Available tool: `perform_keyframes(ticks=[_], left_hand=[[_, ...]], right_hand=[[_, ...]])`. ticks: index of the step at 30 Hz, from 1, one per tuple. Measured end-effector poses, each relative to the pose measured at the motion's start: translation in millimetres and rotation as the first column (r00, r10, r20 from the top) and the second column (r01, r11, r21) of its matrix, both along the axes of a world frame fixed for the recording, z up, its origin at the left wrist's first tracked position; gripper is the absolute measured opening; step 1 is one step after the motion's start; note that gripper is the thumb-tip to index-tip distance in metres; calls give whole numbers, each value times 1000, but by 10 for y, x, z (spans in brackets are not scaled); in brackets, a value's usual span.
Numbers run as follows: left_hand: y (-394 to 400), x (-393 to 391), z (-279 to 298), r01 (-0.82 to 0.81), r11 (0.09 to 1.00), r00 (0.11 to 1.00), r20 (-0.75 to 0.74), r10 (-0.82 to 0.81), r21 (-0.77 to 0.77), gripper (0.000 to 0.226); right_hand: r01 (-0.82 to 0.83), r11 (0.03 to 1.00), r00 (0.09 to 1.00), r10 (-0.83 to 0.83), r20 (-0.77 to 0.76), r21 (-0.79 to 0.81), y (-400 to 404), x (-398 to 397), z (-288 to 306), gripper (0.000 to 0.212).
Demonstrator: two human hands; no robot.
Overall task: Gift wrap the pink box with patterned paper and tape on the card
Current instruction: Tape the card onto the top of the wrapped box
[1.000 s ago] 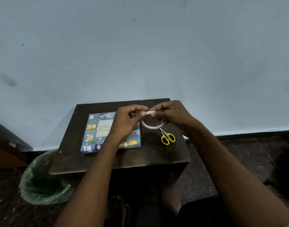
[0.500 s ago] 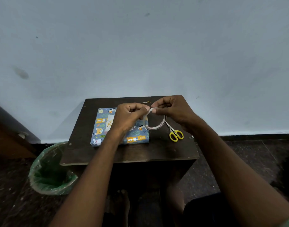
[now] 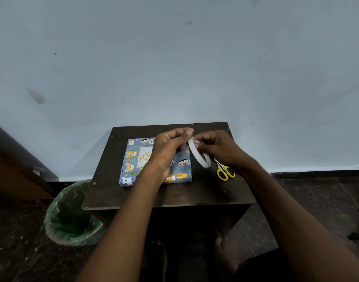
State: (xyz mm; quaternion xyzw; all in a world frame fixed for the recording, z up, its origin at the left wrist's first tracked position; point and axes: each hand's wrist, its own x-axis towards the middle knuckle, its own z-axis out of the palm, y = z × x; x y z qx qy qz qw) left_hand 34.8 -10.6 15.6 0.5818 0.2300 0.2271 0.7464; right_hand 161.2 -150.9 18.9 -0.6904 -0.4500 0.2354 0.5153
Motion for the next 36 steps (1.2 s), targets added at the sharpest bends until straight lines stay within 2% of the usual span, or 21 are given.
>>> perform_keyframes(ticks=[5, 7, 10, 17, 23, 28, 30, 32, 36], left_hand=[[-47, 47, 66, -42, 978, 997, 51, 53, -204, 9], [-9, 52, 68, -68, 983, 996, 48, 77, -170, 9], [65, 40, 57, -98, 994, 995, 17, 98, -45, 17], [70, -1, 7, 7, 995, 1000, 5, -8, 99, 30], [20, 4, 38, -17, 999, 999, -37, 18, 44, 23], [-3, 15, 74, -37, 997, 999, -38, 34, -61, 28], [-7, 4, 94, -52, 994, 998, -42, 48, -93, 23], [12, -16, 108, -46, 993, 998, -57, 40, -110, 18], [52, -44, 104, -28, 991, 996, -88, 17, -134, 24]], right_hand=[[34, 998, 997, -38, 65, 59, 140, 7, -28, 23], [67, 989, 996, -74, 52, 131, 168, -14, -29, 28], [95, 970, 994, -81, -73, 225, 157, -61, -6, 34], [149, 961, 984, -122, -128, 231, 128, -45, -32, 31], [168, 959, 979, -135, -154, 230, 139, -40, -54, 30], [144, 959, 987, -121, -110, 242, 142, -44, -49, 27], [135, 962, 988, -113, -102, 238, 143, -58, -27, 28], [120, 968, 991, -105, -82, 220, 135, -73, -3, 30], [145, 972, 989, -145, -14, 185, 119, -66, -9, 26]])
